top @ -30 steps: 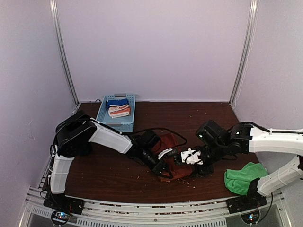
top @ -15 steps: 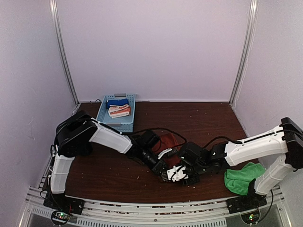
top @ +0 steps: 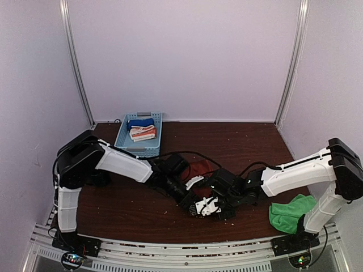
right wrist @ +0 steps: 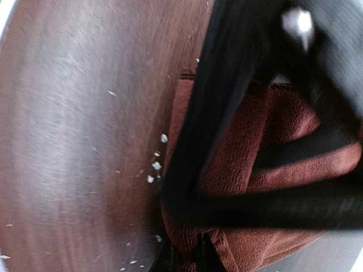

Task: Roll the towels
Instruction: Roll the towel at the center of the board.

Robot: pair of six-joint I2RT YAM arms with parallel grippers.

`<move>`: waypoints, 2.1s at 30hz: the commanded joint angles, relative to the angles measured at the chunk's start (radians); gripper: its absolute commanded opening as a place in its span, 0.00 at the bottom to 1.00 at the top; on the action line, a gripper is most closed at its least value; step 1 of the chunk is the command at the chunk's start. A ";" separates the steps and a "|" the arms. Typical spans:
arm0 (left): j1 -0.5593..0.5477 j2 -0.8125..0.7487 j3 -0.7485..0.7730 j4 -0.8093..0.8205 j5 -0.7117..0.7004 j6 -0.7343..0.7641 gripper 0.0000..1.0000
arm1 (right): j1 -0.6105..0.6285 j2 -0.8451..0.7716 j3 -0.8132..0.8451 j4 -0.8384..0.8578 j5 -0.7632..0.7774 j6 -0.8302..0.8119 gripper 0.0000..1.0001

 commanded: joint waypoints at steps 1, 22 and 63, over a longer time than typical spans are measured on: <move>0.016 -0.208 -0.109 -0.095 -0.348 0.051 0.48 | -0.017 0.011 0.110 -0.238 -0.233 0.066 0.07; -0.402 -0.762 -0.396 0.021 -1.160 0.481 0.44 | -0.263 0.502 0.542 -0.802 -0.765 0.030 0.07; -0.289 -0.185 -0.101 -0.097 -0.667 0.357 0.03 | -0.544 0.302 0.807 -0.945 -0.791 0.039 0.41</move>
